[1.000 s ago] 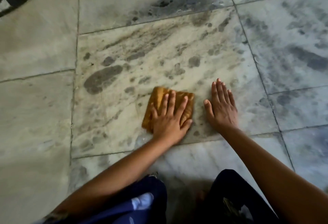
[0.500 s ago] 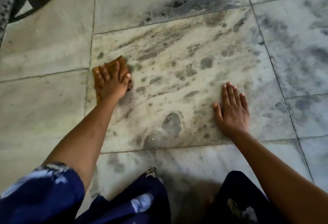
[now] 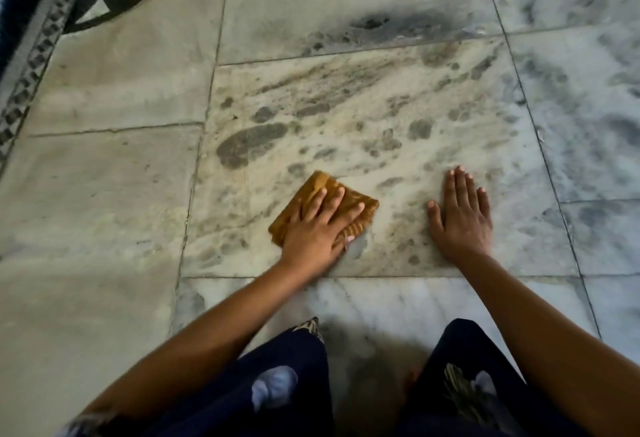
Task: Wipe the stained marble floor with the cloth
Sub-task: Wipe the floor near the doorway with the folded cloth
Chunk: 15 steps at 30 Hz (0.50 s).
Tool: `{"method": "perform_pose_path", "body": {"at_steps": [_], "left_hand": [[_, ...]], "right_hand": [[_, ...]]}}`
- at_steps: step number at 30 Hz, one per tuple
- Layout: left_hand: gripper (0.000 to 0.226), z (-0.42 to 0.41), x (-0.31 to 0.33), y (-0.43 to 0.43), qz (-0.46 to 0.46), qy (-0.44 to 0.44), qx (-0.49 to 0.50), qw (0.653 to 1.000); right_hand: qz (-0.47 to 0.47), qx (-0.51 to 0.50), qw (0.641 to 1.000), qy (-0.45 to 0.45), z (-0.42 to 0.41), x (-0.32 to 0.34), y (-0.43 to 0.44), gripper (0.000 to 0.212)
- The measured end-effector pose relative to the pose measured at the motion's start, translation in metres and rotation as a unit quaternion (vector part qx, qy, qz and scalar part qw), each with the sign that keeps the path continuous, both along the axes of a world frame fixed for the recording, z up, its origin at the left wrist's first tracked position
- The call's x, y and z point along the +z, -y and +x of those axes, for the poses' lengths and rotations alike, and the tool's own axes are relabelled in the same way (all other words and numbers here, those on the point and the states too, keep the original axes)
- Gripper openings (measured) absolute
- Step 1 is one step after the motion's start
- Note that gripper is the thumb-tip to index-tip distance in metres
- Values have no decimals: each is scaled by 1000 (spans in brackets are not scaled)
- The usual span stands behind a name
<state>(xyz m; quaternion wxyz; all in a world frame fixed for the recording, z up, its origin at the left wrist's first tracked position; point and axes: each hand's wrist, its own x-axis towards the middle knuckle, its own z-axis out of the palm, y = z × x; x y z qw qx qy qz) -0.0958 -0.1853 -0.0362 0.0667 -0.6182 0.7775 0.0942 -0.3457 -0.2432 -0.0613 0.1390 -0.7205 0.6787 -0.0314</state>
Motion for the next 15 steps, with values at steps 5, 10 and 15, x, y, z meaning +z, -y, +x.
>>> {"method": "perform_pose_path", "body": {"at_steps": [5, 10, 15], "left_hand": [[60, 70, 8, 96, 44, -7, 170, 984], [62, 142, 15, 86, 52, 24, 290, 955], [62, 82, 8, -1, -8, 41, 155, 987]], "right_hand": [[11, -6, 1000, 5, 1, 1, -4, 81], [14, 0, 1000, 6, -1, 0, -7, 80], [6, -10, 1000, 15, 4, -1, -9, 78]]}}
